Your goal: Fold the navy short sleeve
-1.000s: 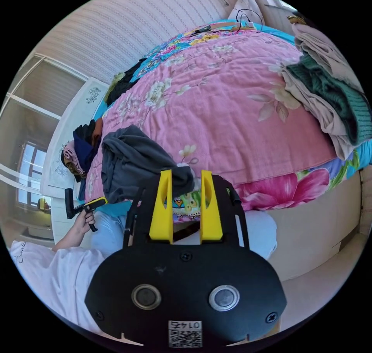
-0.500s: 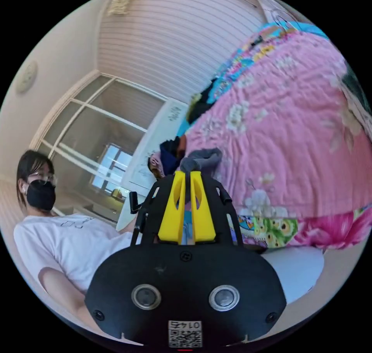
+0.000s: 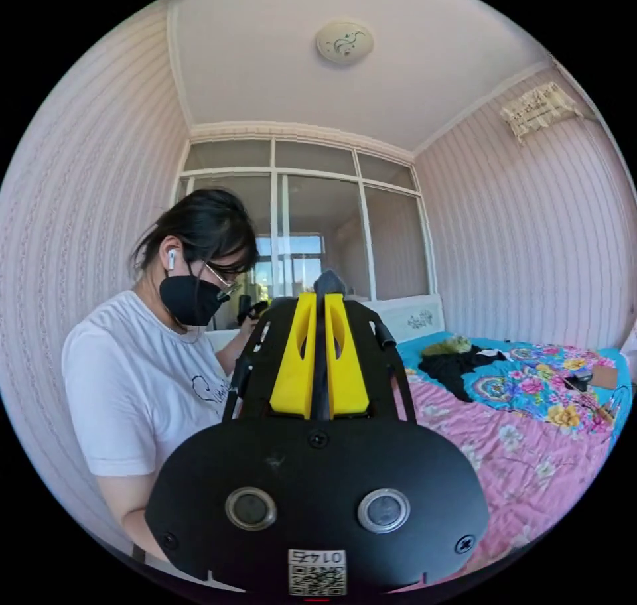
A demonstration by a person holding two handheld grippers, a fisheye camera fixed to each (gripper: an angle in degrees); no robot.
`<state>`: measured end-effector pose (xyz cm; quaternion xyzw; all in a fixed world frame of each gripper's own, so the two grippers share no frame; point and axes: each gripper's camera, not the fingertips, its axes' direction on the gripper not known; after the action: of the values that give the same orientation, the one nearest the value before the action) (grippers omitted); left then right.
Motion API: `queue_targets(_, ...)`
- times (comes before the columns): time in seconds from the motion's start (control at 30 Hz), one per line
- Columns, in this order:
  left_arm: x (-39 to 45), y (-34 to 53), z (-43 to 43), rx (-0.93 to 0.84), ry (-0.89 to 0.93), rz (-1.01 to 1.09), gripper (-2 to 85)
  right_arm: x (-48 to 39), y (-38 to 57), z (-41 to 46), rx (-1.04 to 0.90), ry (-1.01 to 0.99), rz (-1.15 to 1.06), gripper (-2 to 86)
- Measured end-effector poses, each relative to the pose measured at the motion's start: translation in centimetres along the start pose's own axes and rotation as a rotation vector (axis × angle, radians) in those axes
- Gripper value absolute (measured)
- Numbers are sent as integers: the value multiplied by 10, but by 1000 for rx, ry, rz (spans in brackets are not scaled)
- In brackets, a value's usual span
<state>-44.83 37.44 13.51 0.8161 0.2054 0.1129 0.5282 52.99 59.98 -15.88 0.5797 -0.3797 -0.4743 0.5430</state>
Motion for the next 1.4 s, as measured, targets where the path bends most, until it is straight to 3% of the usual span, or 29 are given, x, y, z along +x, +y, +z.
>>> queue_targets(0.07, 16, -12, -17, -2, -36, -2, -10, -12, -8, 1, -43, 76, 14, 8)
queue_targets(0.2, 29, -9, -33, 34, 24, -58, -10, -23, -3, -1, -41, -26, 43, 9)
queue_targets(0.47, 85, 11, -66, -3, 9, 112, -6, -101, 27, -25, -27, 10, -137, 8)
queue_targets(0.6, 105, 8, -67, -52, -33, 177, -6, -115, 24, -25, -64, 11, -150, 8)
queue_targets(0.8, 118, -25, -83, -51, -127, 270, -6, -118, 11, -32, 29, 12, -273, 8)
queue_targets(0.9, 91, -27, -66, -49, -145, 252, -5, -71, 18, -18, -2, 33, -173, 8)
queue_targets(1.0, 20, -1, -12, -71, -60, 64, -6, 27, 59, 19, -117, 87, 251, 8)
queue_targets(1.07, -61, 41, 61, -261, -167, -164, -7, 101, 103, 48, -129, 149, 545, 7)
queue_targets(1.13, -125, 63, 107, -332, -166, -430, -9, 145, 108, 64, -104, 180, 634, 7)
queue_targets(1.17, -159, 63, 127, -279, -83, -560, -9, 167, 95, 72, -84, 210, 633, 7)
queue_targets(1.23, -184, 37, 148, -199, -12, -596, -10, 184, 58, 83, -64, 261, 532, 7)
queue_targets(1.4, -169, -45, 161, -131, -144, -223, -10, 183, -4, 78, 115, 329, 233, 7)
